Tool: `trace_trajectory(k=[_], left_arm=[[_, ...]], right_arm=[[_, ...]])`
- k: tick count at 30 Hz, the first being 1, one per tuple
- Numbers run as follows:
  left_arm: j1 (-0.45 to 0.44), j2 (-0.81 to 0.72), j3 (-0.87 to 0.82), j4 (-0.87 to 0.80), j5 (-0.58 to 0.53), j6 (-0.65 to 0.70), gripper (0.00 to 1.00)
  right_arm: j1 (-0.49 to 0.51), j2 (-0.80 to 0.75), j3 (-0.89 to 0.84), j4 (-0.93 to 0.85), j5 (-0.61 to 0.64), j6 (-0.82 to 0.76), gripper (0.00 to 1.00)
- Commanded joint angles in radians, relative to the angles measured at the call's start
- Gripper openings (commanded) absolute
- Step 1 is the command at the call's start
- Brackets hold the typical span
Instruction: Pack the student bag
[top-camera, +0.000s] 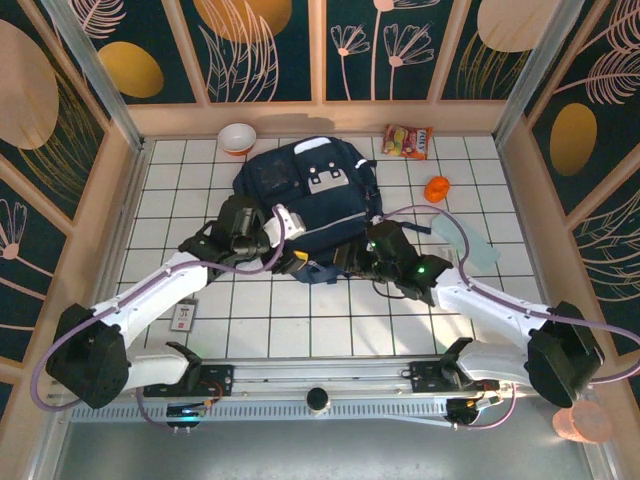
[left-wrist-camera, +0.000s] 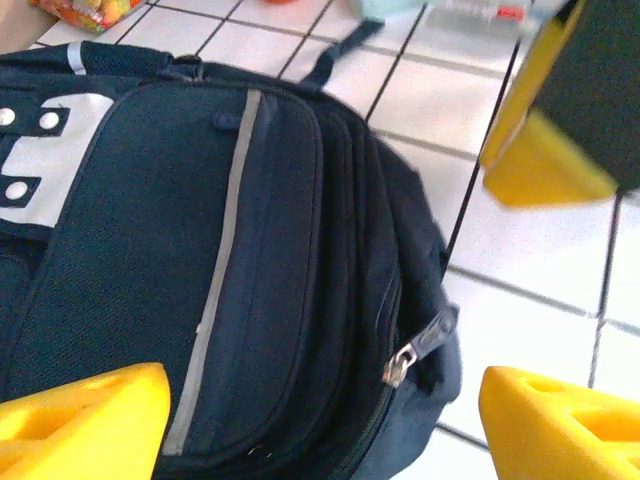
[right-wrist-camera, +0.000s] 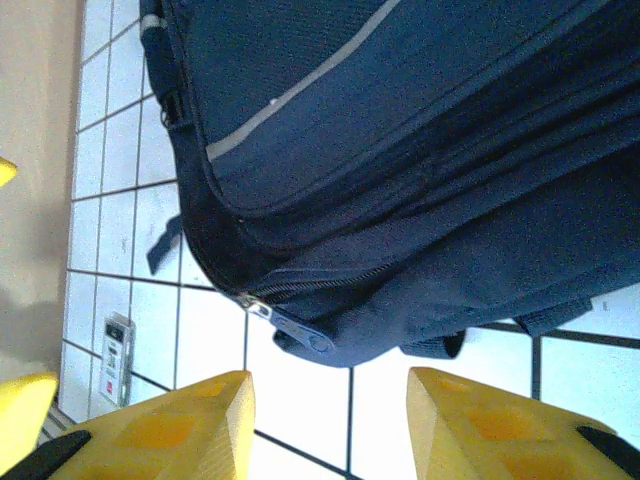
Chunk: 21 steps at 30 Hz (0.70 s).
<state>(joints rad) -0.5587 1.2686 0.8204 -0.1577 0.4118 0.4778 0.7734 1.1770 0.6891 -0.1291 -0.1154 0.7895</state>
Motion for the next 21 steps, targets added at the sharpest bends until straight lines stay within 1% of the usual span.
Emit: trace_trajectory(k=[1,4,7,10,14,17,19,21], left_arm=[[-0.004,0.04,-0.044,-0.036,-0.1,0.293,0.82],[-0.004,0.087,-0.053,-0.03,-0.098,0.338,0.82],[-0.004,0.122,-0.07,0.017,-0.076,0.336,0.8],[-0.004,0.146,-0.085,0.059,-0.074,0.333,0.73],[-0.004,0.159,-0.092,0.057,-0.04,0.343,0.68],[-0.004,0.168,-0.099,0.067,-0.02,0.344,0.6],[-0.004,0.183,-0.096,0.073,-0.022,0.347,0.54],[-0.004,0.193,-0.088,0.068,-0.017,0.347,0.5]], right_arm=[[-0.006,0.001,0.016,-0.018,-0.04,-0.11,0.44],[-0.01,0.033,0.037,0.033,-0.088,-0.159,0.44],[-0.012,0.086,0.059,0.078,-0.145,-0.226,0.44],[-0.014,0.156,0.092,0.098,-0.214,-0.304,0.45],[-0.022,0.238,0.133,0.093,-0.261,-0.388,0.45],[-0.036,0.282,0.16,0.076,-0.294,-0.426,0.45],[-0.037,0.302,0.174,0.06,-0.296,-0.444,0.45],[-0.038,0.313,0.182,0.047,-0.293,-0.459,0.45]])
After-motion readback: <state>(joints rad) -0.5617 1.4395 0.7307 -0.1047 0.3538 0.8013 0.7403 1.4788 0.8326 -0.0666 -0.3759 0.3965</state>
